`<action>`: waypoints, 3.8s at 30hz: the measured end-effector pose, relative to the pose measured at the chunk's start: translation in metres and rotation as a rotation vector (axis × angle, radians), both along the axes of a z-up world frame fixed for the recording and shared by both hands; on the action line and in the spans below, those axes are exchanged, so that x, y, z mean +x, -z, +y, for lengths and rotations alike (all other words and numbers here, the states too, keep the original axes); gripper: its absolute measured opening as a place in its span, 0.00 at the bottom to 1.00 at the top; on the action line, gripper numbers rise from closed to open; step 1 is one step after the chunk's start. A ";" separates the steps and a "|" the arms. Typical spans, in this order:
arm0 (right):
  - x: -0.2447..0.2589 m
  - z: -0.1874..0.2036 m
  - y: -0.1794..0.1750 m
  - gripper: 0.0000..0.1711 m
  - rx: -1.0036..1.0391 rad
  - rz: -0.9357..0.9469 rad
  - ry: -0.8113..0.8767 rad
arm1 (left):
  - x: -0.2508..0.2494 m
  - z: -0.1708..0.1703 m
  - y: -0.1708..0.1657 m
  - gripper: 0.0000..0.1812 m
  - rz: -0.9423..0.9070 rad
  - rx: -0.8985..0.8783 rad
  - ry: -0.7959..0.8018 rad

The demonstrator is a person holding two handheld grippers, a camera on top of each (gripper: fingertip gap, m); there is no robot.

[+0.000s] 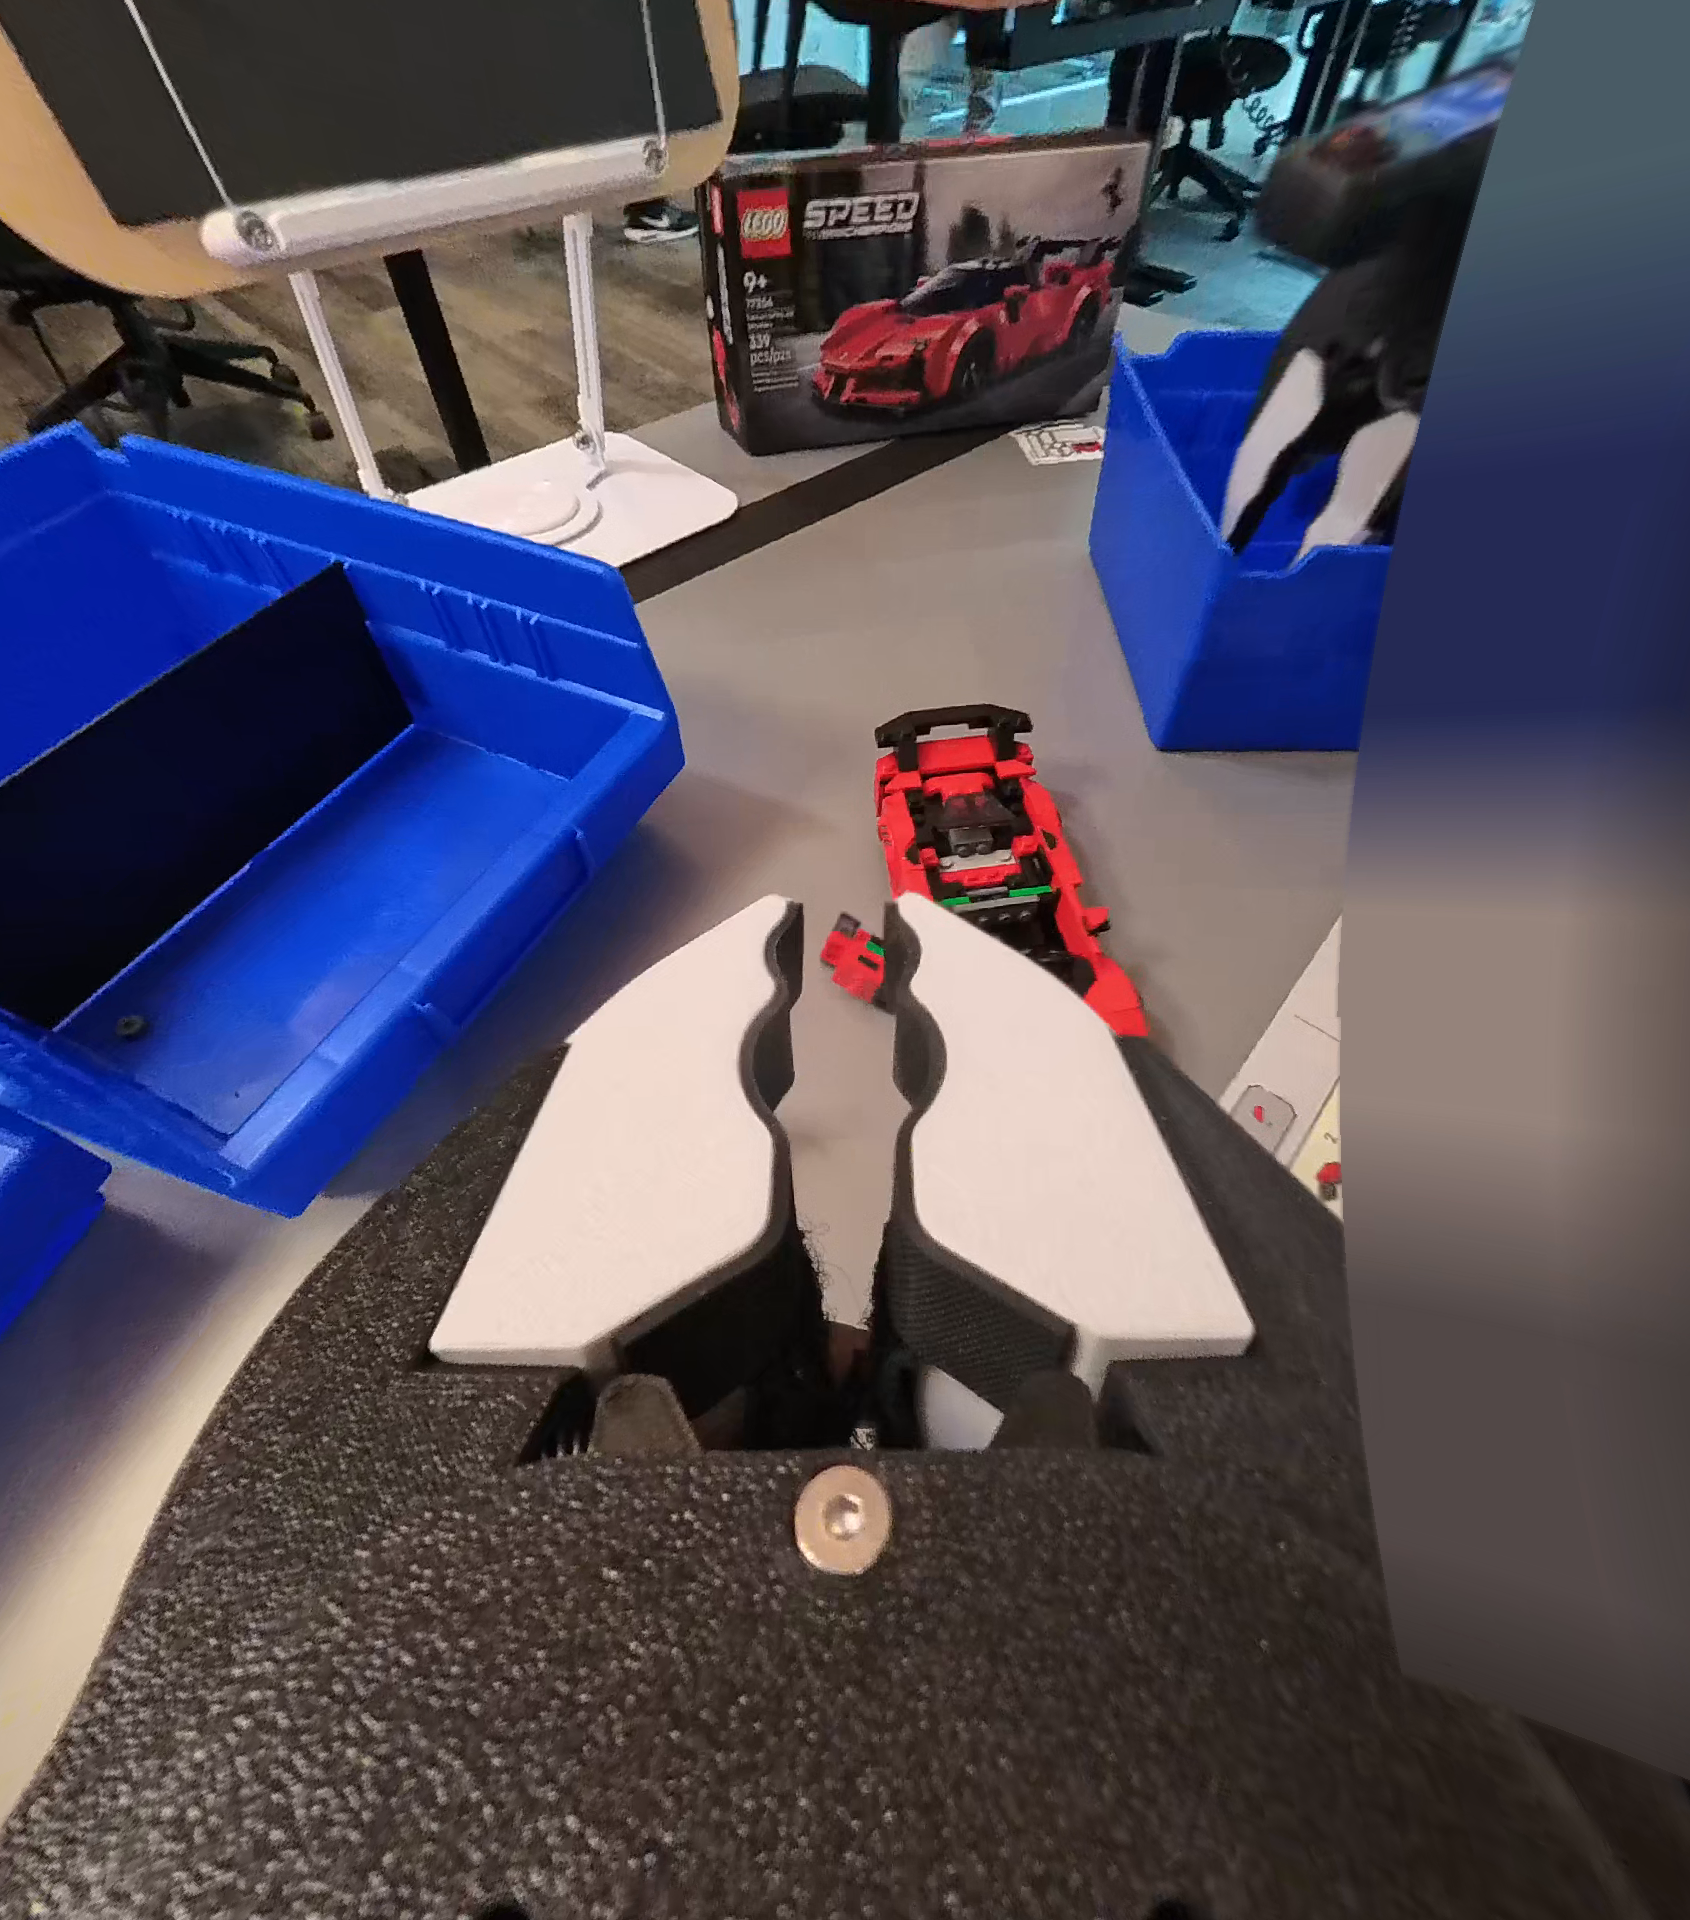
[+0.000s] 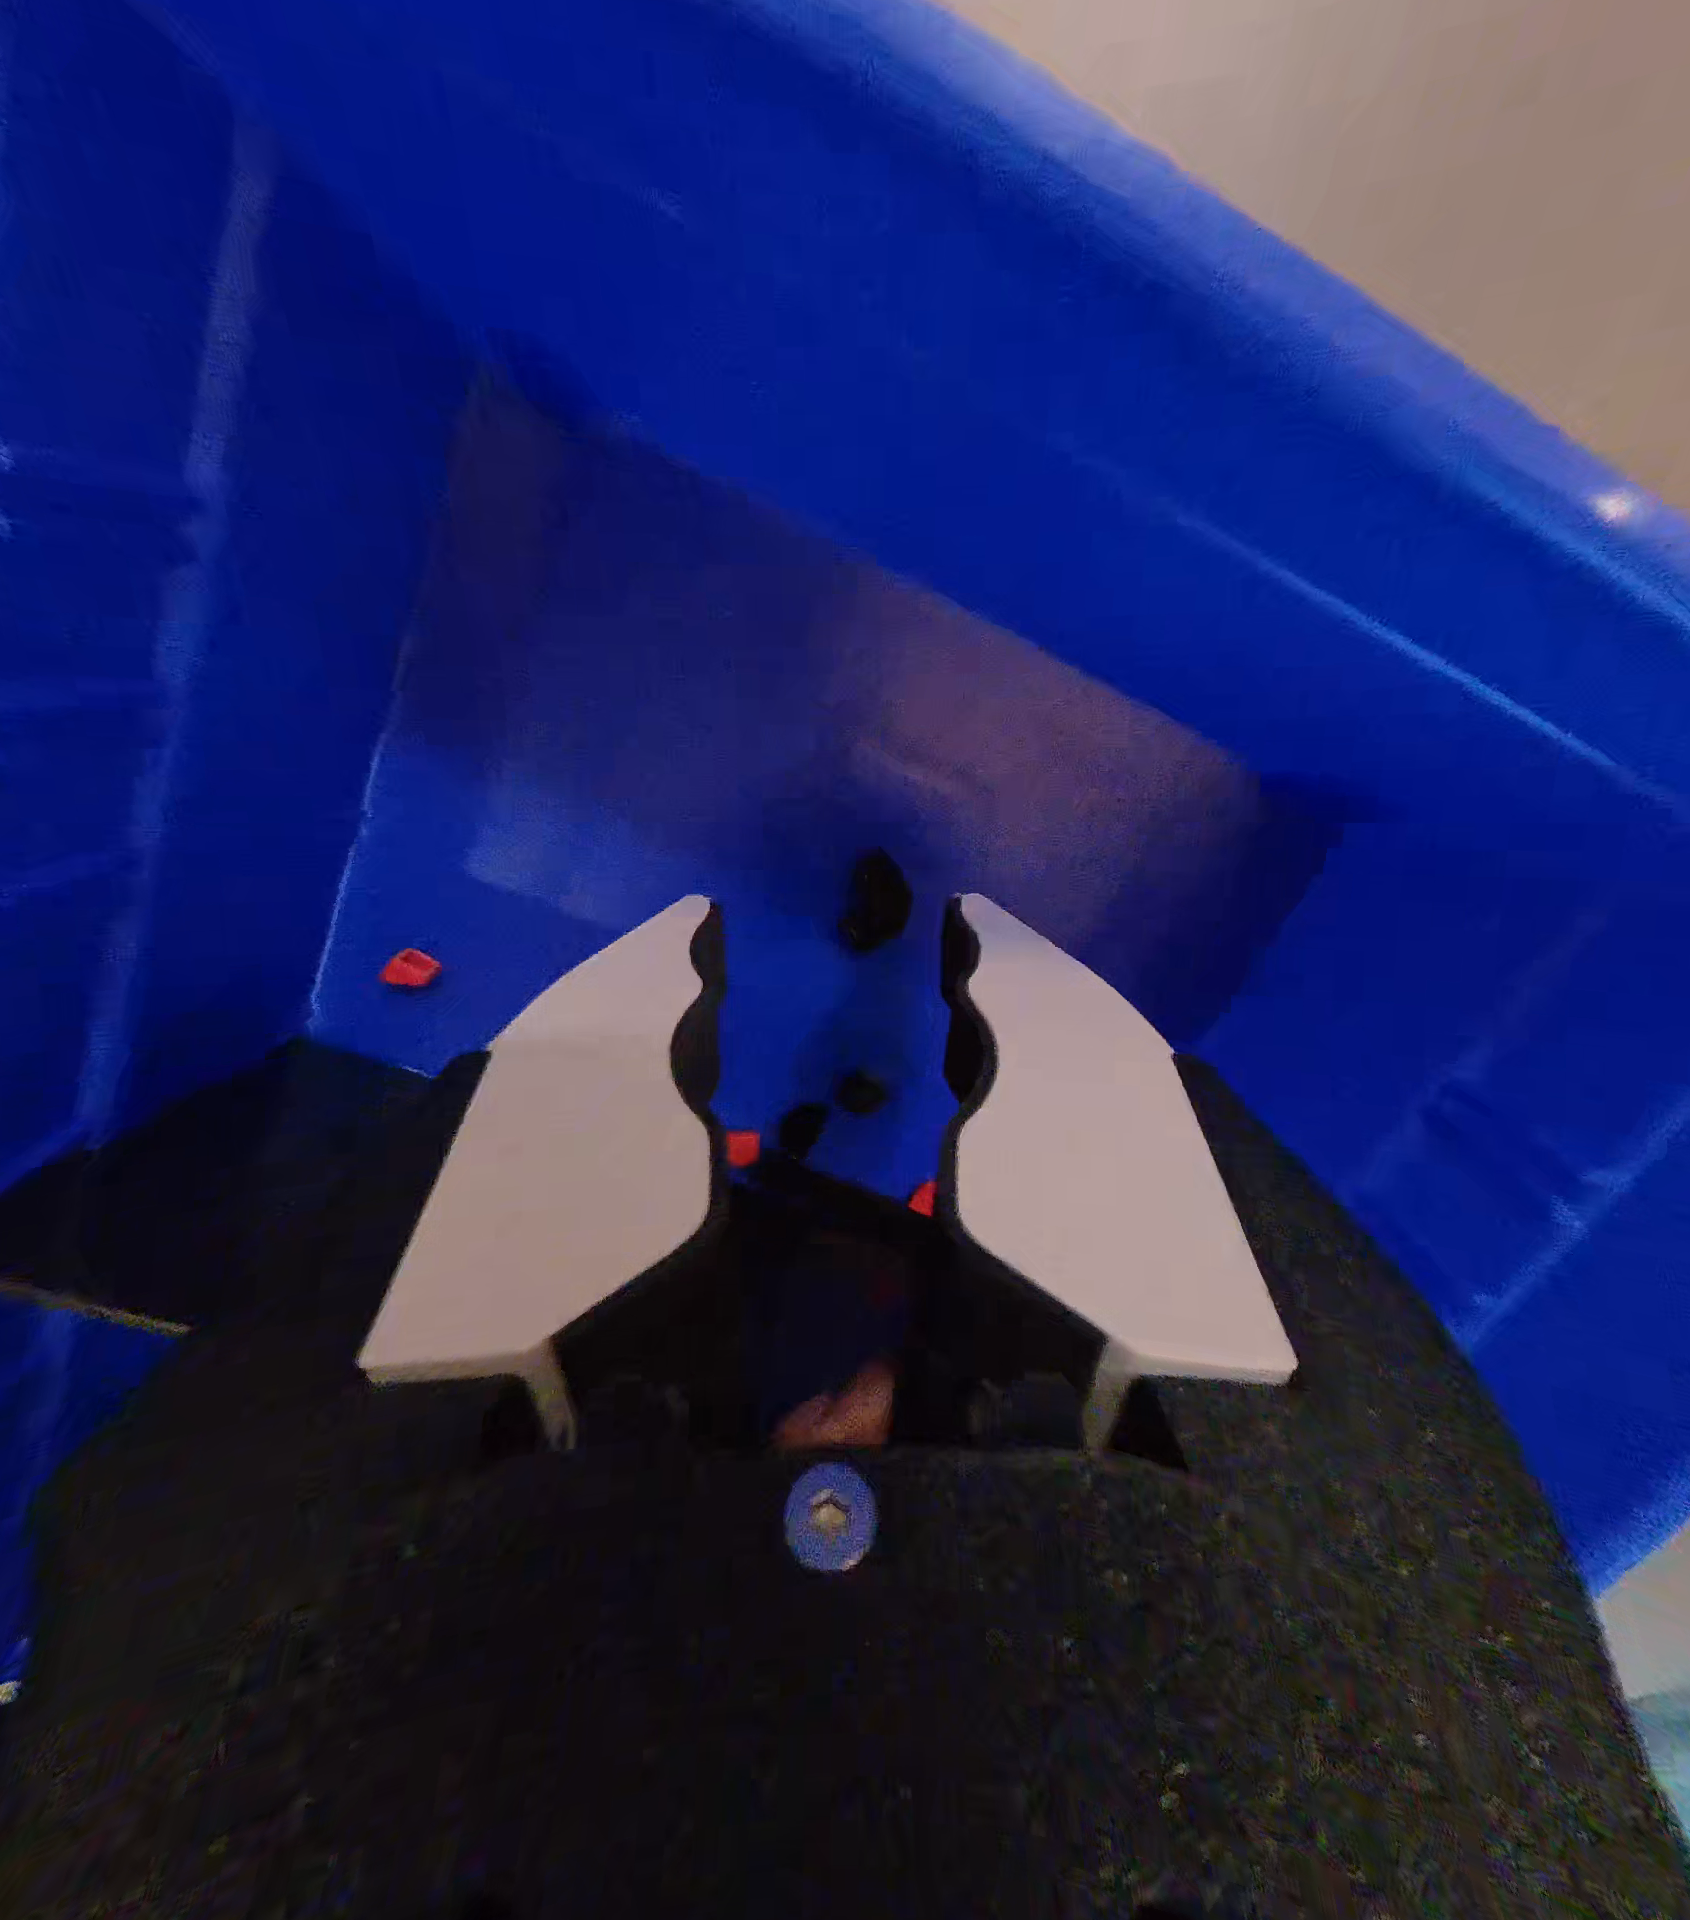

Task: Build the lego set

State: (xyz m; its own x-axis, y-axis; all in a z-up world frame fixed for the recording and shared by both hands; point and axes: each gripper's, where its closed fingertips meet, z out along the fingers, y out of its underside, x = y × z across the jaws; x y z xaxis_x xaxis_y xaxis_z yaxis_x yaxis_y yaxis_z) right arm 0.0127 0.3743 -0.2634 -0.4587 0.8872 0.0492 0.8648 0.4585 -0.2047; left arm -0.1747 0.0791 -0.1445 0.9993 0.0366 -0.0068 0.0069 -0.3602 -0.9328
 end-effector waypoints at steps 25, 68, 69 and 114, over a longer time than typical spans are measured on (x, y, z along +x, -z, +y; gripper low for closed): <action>0.042 -0.041 -0.103 0.29 0.120 0.377 0.340 | 0.085 -0.036 -0.026 0.10 -0.012 0.064 0.452; 0.010 -0.136 -0.168 0.02 -0.150 1.063 0.337 | 0.018 -0.048 -0.049 0.04 -0.037 0.120 0.258; 0.013 -0.137 -0.164 0.03 -0.145 1.037 0.348 | 0.020 -0.048 -0.048 0.04 -0.035 0.121 0.259; 0.113 -0.002 -0.011 0.31 -0.074 0.135 0.505 | 0.011 -0.023 0.017 0.27 -0.152 0.030 0.043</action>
State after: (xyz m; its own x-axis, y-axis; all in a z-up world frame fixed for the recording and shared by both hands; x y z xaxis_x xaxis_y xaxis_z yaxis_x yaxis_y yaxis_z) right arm 0.1259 0.3726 -0.2528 0.0332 0.9994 0.0068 0.9378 -0.0288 -0.3459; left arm -0.1639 0.0557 -0.1613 0.9893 -0.0080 0.1453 0.1343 -0.3357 -0.9324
